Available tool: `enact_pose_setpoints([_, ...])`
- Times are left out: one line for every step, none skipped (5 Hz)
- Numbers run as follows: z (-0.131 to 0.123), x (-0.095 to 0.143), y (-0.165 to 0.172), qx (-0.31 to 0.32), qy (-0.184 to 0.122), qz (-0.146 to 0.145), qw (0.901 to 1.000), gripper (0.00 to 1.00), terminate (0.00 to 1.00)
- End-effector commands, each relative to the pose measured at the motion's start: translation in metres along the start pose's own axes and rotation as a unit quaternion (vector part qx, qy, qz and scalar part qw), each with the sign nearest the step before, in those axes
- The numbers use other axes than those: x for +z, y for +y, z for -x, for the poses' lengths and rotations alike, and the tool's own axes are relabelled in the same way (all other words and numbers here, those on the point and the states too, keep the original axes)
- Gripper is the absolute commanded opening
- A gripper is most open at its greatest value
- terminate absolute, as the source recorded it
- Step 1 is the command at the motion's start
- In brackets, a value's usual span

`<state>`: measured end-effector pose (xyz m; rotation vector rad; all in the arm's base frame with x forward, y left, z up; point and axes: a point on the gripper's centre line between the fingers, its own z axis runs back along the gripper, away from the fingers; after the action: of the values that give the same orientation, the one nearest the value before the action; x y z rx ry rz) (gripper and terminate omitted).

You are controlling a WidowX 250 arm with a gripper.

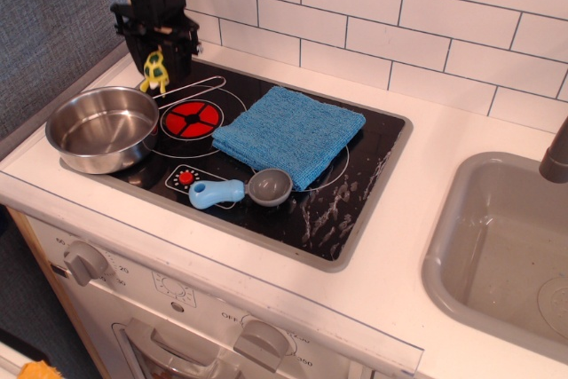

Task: Put the yellow and green turtle above the pan.

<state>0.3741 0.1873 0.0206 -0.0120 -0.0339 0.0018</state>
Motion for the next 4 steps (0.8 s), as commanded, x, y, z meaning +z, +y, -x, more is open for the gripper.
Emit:
enact_pose_setpoints([0.003,0.008,0.009,0.017,-0.021,0.008,0.9996,1.00,0.00])
enact_pose_setpoints([0.000,0.012,0.006,0.015,-0.027,0.012,0.9994,1.00,0.00])
enact_pose_setpoints([-0.003,0.023,0.001,0.005,-0.037,0.002,0.9993,1.00,0.00])
enact_pose_setpoints([-0.006,0.039,-0.005,-0.006,-0.044,-0.014,0.9989,1.00,0.00])
